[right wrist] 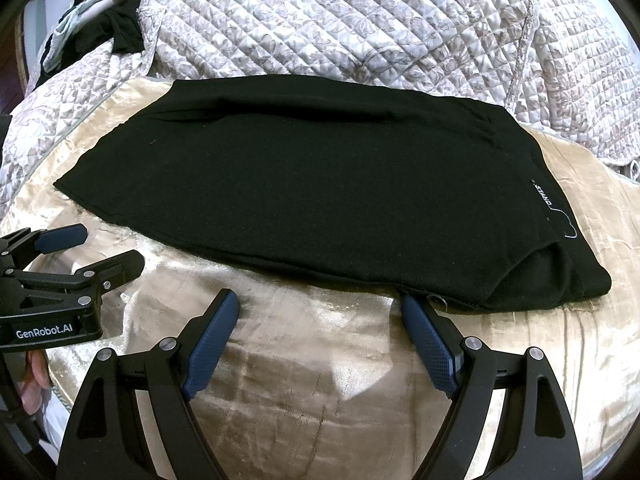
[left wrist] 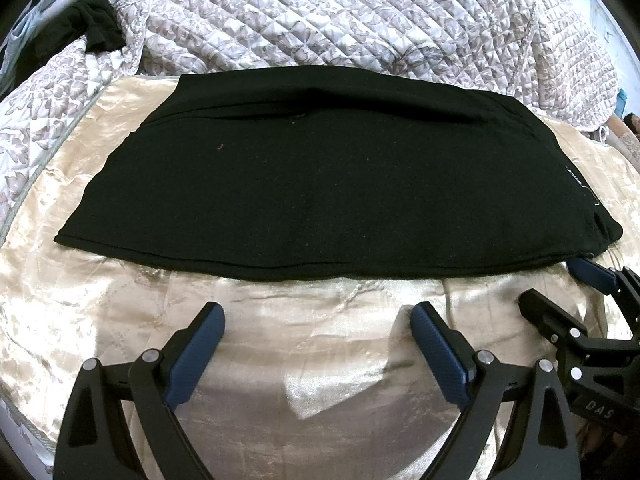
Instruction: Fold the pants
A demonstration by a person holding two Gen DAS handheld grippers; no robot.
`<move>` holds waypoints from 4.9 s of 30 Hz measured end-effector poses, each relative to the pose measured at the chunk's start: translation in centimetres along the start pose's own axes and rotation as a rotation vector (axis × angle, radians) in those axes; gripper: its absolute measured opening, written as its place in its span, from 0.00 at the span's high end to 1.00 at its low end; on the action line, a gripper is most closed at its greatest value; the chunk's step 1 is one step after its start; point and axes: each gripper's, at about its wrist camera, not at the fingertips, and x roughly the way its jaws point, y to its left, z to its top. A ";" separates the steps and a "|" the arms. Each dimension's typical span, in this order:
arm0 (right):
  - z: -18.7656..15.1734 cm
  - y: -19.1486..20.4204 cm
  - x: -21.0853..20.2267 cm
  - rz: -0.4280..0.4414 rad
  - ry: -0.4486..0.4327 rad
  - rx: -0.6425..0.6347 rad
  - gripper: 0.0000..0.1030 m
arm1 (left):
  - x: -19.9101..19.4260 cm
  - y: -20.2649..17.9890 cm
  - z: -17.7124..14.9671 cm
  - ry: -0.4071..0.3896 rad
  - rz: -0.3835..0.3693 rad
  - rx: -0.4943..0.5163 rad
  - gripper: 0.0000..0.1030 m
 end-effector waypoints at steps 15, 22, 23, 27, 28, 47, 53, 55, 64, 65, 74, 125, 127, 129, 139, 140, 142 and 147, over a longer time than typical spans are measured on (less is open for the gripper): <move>0.0 0.0 0.0 0.000 0.001 0.000 0.19 | -0.1 0.0 0.1 -0.001 0.001 0.000 0.07; 0.0 0.0 0.0 0.000 0.001 0.000 0.19 | -0.1 0.0 0.1 -0.002 0.001 0.001 0.07; 0.0 0.0 0.0 0.000 0.001 0.000 0.19 | -0.1 0.0 0.1 -0.002 0.001 0.001 0.07; 0.0 0.0 0.0 0.000 0.001 0.001 0.19 | -0.2 -0.1 0.1 -0.004 0.002 0.001 0.07; 0.0 0.0 0.0 0.000 0.001 0.000 0.19 | -0.2 -0.1 0.1 -0.004 0.001 0.001 0.07; -0.1 -0.1 0.2 0.003 0.006 0.005 0.19 | -0.3 -0.2 0.2 -0.006 0.004 0.004 0.07; -0.2 -0.2 0.3 0.003 0.007 0.004 0.19 | -0.3 -0.2 0.2 -0.007 0.004 0.004 0.07; -0.2 -0.2 0.3 0.003 0.007 0.005 0.19 | -0.3 -0.3 0.1 -0.007 0.004 0.004 0.07; -0.2 -0.2 0.3 0.004 0.008 0.005 0.19 | -0.3 -0.3 0.1 -0.008 0.005 0.004 0.07; -0.2 -0.3 0.3 0.004 0.008 0.005 0.19 | -0.3 -0.3 0.1 -0.008 0.005 0.004 0.07; -0.2 -0.2 0.3 0.005 0.008 0.005 0.19 | -0.3 -0.4 0.1 -0.009 0.005 0.006 0.07; -0.5 -10.7 -3.1 -0.019 -0.015 0.374 0.19 | -0.5 9.0 0.7 -0.046 0.049 -0.272 0.08; -0.4 -11.8 -2.9 0.001 -0.022 0.425 0.19 | -0.1 9.4 1.0 -0.053 0.039 -0.296 0.08; 0.0 -12.7 -2.5 0.021 -0.031 0.469 0.19 | 0.3 9.7 1.4 -0.060 0.035 -0.310 0.08; 1.3 -17.2 -0.5 0.109 -0.099 0.709 0.26 | 1.8 11.4 3.4 -0.085 0.043 -0.411 0.20; 1.4 -17.3 -0.4 0.096 -0.103 0.717 0.35 | 1.9 11.3 3.5 -0.083 0.059 -0.405 0.24; 1.3 -17.7 -0.4 0.073 -0.106 0.732 0.48 | 2.0 11.6 3.6 -0.084 0.081 -0.409 0.38; 0.8 -19.0 -0.1 0.052 -0.108 0.777 0.80 | 2.8 12.8 3.5 -0.079 0.120 -0.460 0.80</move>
